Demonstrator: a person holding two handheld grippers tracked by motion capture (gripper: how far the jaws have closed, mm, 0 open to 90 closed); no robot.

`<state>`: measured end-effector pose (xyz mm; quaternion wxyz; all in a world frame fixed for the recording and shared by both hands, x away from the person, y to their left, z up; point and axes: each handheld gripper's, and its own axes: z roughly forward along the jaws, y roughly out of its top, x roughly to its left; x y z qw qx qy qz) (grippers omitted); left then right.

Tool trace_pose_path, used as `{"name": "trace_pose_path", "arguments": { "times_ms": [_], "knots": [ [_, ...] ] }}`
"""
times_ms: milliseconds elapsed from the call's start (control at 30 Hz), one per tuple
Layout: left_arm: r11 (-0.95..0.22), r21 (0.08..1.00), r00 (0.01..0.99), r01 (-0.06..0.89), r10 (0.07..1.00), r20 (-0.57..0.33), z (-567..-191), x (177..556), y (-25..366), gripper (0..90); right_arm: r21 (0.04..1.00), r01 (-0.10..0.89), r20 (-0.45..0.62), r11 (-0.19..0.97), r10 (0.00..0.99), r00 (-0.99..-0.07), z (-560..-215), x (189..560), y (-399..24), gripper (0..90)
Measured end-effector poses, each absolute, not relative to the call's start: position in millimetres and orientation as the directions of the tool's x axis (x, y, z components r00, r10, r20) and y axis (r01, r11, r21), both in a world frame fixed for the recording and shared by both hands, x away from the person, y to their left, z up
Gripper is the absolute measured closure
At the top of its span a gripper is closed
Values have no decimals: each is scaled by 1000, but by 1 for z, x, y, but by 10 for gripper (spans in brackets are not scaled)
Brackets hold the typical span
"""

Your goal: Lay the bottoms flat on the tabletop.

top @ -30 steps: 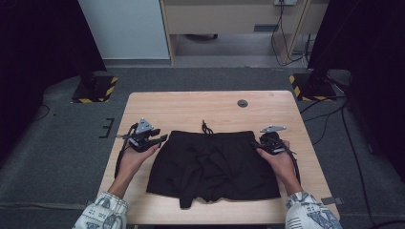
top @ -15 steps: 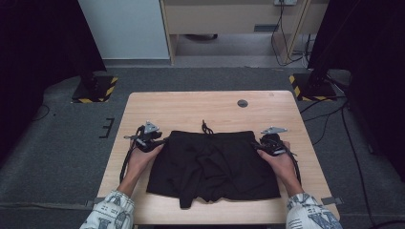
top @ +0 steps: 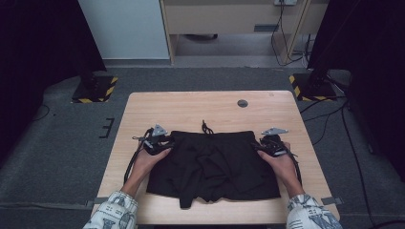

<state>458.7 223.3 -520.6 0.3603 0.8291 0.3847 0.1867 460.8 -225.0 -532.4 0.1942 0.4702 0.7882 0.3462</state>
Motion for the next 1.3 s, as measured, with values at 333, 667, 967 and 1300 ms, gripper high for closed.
{"name": "trace_pose_path", "arguments": {
  "times_ms": [333, 667, 967, 1300],
  "knots": [
    [-277, 811, 519, 515, 854, -38, -511, 464, 254, 575, 739, 596, 20, 314, 874, -485, -534, 459, -226, 512],
    [-292, 797, 523, 528, 852, -34, -519, 491, 241, 556, 733, 600, 20, 320, 872, -490, -533, 460, -226, 511],
    [-350, 769, 578, 534, 816, -30, -527, 486, 225, 477, 737, 595, 21, 321, 869, -494, -533, 459, -227, 509],
    [-405, 734, 592, 545, 806, 4, -533, 473, 235, 384, 736, 593, 18, 326, 867, -498, -533, 457, -227, 509]
  ]
}}
